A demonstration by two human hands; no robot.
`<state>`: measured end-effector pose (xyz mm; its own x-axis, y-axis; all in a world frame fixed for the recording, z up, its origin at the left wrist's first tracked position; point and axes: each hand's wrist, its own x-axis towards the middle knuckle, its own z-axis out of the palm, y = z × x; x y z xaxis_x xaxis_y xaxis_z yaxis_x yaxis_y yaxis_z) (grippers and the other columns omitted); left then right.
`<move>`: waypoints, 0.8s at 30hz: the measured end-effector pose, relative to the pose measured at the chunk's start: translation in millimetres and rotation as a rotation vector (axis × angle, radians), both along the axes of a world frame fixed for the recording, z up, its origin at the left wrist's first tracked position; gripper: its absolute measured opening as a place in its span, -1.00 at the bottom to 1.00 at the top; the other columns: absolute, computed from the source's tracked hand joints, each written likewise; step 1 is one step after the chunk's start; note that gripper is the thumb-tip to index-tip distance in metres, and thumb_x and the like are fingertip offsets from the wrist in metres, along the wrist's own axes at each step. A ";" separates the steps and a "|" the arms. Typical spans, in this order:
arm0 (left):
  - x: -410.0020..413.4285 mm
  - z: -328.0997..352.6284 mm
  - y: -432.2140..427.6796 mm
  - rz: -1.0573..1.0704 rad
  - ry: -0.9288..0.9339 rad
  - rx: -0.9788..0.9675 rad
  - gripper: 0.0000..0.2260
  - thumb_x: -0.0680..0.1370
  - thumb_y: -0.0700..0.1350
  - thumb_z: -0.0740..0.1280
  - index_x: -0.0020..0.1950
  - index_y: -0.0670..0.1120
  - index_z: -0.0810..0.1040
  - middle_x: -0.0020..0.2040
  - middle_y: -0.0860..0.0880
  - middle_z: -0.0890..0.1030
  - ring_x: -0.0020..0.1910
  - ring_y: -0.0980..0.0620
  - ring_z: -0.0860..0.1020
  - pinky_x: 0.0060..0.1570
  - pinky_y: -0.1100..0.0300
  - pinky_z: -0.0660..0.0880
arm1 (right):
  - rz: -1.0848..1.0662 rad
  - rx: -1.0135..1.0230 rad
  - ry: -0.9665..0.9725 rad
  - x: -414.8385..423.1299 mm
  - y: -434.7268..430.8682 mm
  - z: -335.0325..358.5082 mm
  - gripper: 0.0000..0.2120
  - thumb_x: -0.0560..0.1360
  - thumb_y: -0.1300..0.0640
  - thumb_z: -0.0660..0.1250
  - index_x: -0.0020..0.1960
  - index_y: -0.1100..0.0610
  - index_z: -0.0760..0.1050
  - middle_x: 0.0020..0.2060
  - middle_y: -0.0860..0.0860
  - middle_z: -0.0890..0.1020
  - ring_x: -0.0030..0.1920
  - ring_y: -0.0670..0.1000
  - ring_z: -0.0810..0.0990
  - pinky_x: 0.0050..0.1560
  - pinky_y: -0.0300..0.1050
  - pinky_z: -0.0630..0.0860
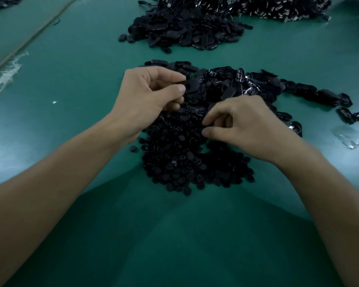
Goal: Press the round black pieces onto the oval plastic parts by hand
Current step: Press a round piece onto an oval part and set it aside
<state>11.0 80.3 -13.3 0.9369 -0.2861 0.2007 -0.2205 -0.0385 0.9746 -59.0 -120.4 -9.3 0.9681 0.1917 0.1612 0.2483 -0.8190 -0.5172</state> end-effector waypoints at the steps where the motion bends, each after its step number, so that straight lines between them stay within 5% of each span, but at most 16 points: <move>1: -0.2 -0.2 -0.3 0.005 -0.003 0.000 -0.89 0.52 -0.29 0.46 -0.06 -0.09 0.68 -0.31 0.00 0.68 -0.26 0.06 0.65 -0.17 0.22 0.61 | 0.016 -0.055 0.014 0.1 1.3 -0.4 -0.90 0.46 0.03 0.52 -0.04 0.00 0.69 -0.32 -0.20 0.57 -0.28 -0.29 0.54 -0.24 -0.46 0.42; 7: 0.7 0.6 1.2 0.012 -0.018 0.010 -0.86 0.53 -0.28 0.45 -0.05 -0.04 0.70 -0.27 0.01 0.70 -0.24 0.08 0.66 -0.17 0.26 0.59 | 0.010 -0.122 0.061 1.2 3.9 -3.3 -0.86 0.50 0.02 0.48 0.05 0.00 0.67 -0.23 -0.17 0.58 -0.25 -0.24 0.52 -0.26 -0.45 0.36; 17: -0.3 -0.4 0.3 0.033 -0.019 0.044 -0.84 0.53 -0.29 0.44 -0.05 -0.04 0.69 -0.27 -0.02 0.70 -0.23 0.04 0.67 -0.21 0.25 0.59 | 0.015 -0.011 0.065 -1.6 7.3 -3.2 -0.87 0.53 0.16 0.44 -0.11 -0.02 0.54 -0.26 -0.17 0.58 -0.25 -0.29 0.53 -0.26 -0.46 0.41; 24: -5.1 -1.1 -2.0 -0.002 0.043 0.023 -0.88 0.54 -0.34 0.42 -0.03 -0.14 0.67 -0.28 -0.06 0.71 -0.20 -0.05 0.73 -0.21 0.21 0.64 | 0.035 0.041 0.100 -6.8 8.9 4.2 -0.82 0.58 0.20 0.37 0.14 0.02 0.51 -0.22 -0.10 0.61 -0.21 -0.23 0.54 -0.18 -0.44 0.42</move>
<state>5.9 78.3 -14.3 0.9439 -0.2922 0.1537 -0.1788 -0.0610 0.9820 -65.8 -111.4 -5.1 0.9727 0.2206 0.0725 0.2217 -0.7887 -0.5735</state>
